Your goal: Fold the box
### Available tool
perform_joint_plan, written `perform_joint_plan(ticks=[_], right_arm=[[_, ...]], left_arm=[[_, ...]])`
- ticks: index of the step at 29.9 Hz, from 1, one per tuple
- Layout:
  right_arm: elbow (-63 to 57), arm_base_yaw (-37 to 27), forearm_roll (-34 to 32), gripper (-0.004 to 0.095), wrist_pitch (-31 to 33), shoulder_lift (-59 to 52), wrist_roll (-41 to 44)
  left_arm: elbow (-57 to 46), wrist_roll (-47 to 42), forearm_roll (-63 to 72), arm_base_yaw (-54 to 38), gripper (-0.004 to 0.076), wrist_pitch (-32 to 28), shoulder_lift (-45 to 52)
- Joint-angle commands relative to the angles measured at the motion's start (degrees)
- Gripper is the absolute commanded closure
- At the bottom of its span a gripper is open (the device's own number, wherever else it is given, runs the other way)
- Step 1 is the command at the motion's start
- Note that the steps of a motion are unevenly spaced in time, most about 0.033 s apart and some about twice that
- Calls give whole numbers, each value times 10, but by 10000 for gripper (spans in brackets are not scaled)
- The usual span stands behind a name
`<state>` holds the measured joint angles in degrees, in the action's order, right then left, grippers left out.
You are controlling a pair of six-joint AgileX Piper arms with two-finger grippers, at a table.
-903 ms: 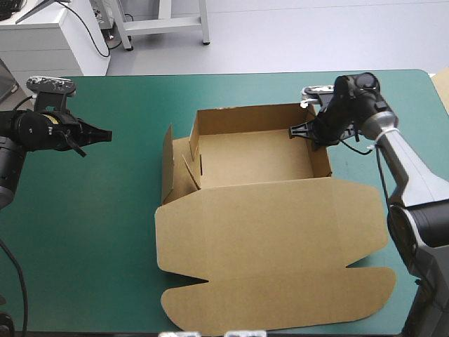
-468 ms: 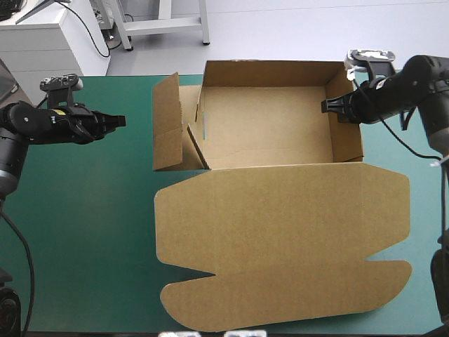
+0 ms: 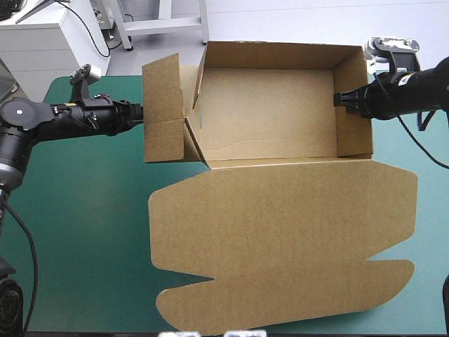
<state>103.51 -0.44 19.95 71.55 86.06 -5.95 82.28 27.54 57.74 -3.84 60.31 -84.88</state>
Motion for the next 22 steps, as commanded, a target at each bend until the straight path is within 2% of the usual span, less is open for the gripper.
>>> perform_joint_plan(ticks=[1,5,14,22], right_arm=[[16,-5,48,929,-26,-24,0],[16,-5,50,929,-45,-23,0],[15,-3,51,927,-74,-20,0],[2,33,46,927,-115,-17,0]], left_arm=[[14,34,105,0,722,35,19],[14,53,144,0,731,71,23],[14,57,166,0,731,102,60],[14,68,203,1,731,135,86]])
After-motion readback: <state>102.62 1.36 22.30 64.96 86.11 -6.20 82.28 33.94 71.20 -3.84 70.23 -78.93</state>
